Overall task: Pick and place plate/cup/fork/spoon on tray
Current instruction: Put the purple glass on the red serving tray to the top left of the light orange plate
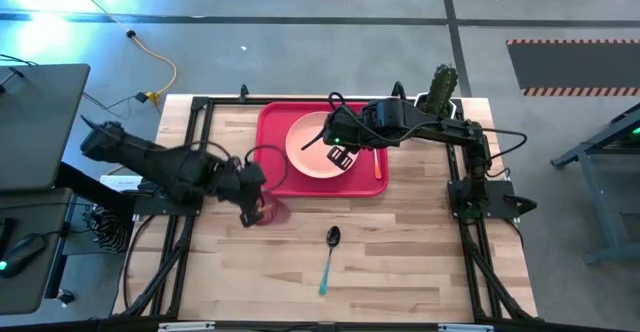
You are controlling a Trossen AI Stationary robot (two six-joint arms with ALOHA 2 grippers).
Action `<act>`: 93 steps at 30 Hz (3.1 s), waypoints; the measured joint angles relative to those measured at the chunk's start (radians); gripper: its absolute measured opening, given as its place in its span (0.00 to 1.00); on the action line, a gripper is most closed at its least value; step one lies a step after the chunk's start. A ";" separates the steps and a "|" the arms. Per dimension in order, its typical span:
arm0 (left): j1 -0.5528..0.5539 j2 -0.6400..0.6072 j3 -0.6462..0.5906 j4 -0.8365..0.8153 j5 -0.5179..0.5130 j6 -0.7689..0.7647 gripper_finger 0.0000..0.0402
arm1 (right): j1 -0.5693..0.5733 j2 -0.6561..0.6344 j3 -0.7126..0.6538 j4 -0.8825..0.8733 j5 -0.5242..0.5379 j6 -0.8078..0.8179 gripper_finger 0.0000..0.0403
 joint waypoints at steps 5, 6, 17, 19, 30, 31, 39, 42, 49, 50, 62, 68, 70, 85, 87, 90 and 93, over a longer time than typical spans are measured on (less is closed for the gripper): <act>0.136 -0.015 0.009 -0.008 -0.013 0.136 0.00 | -0.005 0.000 0.000 0.001 0.000 0.006 0.18; 0.167 -0.016 0.009 -0.009 -0.013 0.166 0.00 | -0.005 0.000 0.000 0.001 0.000 0.008 0.18; 0.537 -0.023 0.009 -0.002 0.011 0.523 0.00 | -0.005 0.000 0.000 0.004 -0.007 0.082 0.18; 0.603 -0.023 0.009 0.005 0.030 0.589 0.00 | -0.005 0.000 0.000 0.004 -0.008 0.103 0.18; 0.911 0.007 0.086 0.069 0.126 0.854 0.01 | -0.005 0.000 0.000 0.004 -0.007 0.180 0.18; 0.932 0.015 0.104 0.067 0.130 0.872 0.01 | -0.005 0.000 0.000 0.004 -0.007 0.188 0.18; 1.068 0.131 0.248 0.064 0.199 1.000 0.01 | -0.005 0.000 0.000 0.004 -0.007 0.238 0.18; 1.100 0.183 0.281 0.046 0.203 1.034 0.02 | -0.005 0.000 0.000 0.004 -0.007 0.247 0.18; 1.142 0.298 0.289 0.047 0.278 1.063 0.02 | -0.005 0.000 0.000 0.004 -0.007 0.247 0.18; 1.146 0.315 0.289 0.046 0.279 1.063 0.02 | -0.005 0.000 0.000 0.004 -0.007 0.247 0.18; 1.164 0.439 0.289 0.049 0.309 1.072 0.02 | -0.005 0.000 0.000 0.004 -0.007 0.247 0.18; 1.173 0.456 0.289 0.050 0.309 1.072 0.02 | -0.005 0.000 0.000 0.004 -0.007 0.247 0.18; 1.178 0.458 0.289 0.051 0.316 1.072 0.02 | -0.005 0.000 0.000 0.004 -0.007 0.247 0.18; 1.180 0.458 0.289 0.050 0.358 1.070 0.02 | -0.005 0.000 0.000 0.004 -0.007 0.247 0.18; 1.180 0.458 0.289 0.051 0.358 1.070 0.02 | -0.005 0.000 0.000 0.004 -0.007 0.247 0.18; 1.180 0.458 0.289 0.051 0.358 1.071 0.02 | -0.005 0.000 0.000 0.004 -0.007 0.247 0.18; 1.180 0.458 0.289 0.051 0.358 1.070 0.02 | -0.005 0.000 0.000 0.004 -0.007 0.247 0.18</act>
